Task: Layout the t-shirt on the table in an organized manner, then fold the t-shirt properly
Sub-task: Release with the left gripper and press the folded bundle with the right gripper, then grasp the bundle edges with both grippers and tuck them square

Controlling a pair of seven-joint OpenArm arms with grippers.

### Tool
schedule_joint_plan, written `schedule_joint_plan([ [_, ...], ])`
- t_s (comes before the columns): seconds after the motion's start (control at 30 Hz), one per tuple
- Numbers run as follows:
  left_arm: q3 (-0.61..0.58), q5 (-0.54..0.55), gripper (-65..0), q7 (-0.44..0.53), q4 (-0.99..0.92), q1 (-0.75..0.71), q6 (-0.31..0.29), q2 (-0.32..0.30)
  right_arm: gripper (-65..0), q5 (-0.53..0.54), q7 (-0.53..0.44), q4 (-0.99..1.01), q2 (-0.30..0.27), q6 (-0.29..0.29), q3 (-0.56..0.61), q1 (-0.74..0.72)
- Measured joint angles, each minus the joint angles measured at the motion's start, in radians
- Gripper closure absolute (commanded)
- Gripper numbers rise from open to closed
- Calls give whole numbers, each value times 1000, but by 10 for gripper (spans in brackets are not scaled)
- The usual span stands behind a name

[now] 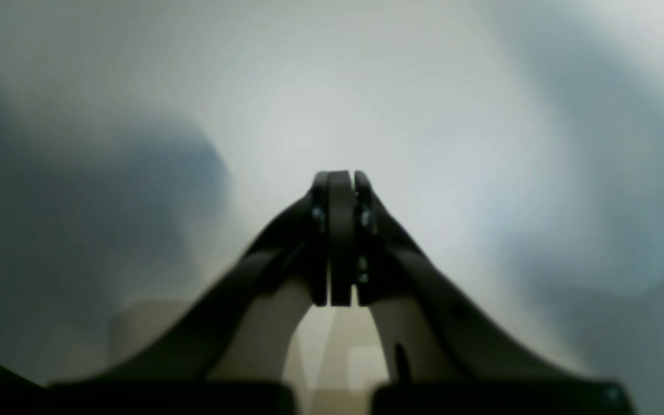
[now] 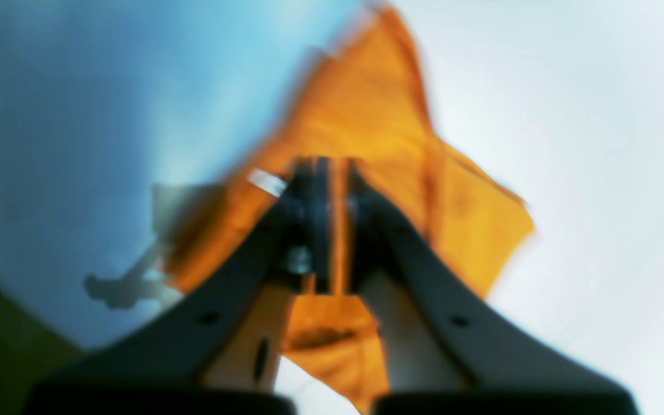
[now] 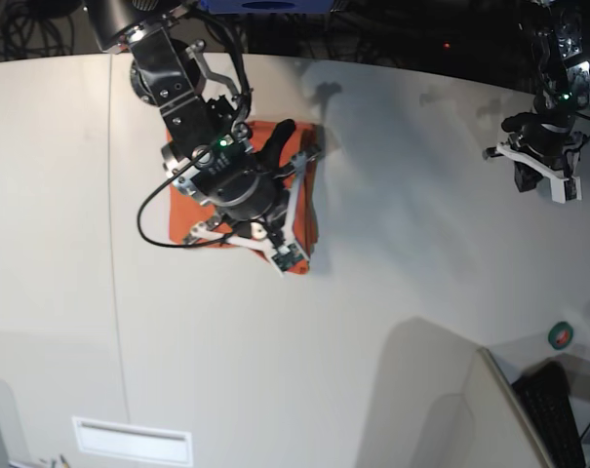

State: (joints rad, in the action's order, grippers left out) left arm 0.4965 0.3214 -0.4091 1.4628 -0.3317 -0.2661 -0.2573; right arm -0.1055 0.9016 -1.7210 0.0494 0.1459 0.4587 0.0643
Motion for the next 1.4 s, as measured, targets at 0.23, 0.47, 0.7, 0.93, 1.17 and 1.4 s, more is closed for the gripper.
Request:
schedule_joint_plan([
  [0.23,-131,0,0,0,-3,1,-1,4,0,14,-7,140,21,10,39,35],
  [0.47,-214,0,0,-3,-3,69,-7,67,0,23,-8,249,19,8,146,45],
  [0.7,-282,-3,-38,-115,14,101,1,100,0,16,-6,218,8,8,141,53],
  [0.93,-351,141,-263,-140,103,105,0,113,0,23,-8,-39,-33,8,116,99],
  [1.17,-357,437,-518,-268,105,108,5,64,0,19,-3,-90,-38,8,-95,113],
  [1.4,-469,452,-520,-277,87,127,3,66,0,19,-8,-90,-38,8,-182,111],
])
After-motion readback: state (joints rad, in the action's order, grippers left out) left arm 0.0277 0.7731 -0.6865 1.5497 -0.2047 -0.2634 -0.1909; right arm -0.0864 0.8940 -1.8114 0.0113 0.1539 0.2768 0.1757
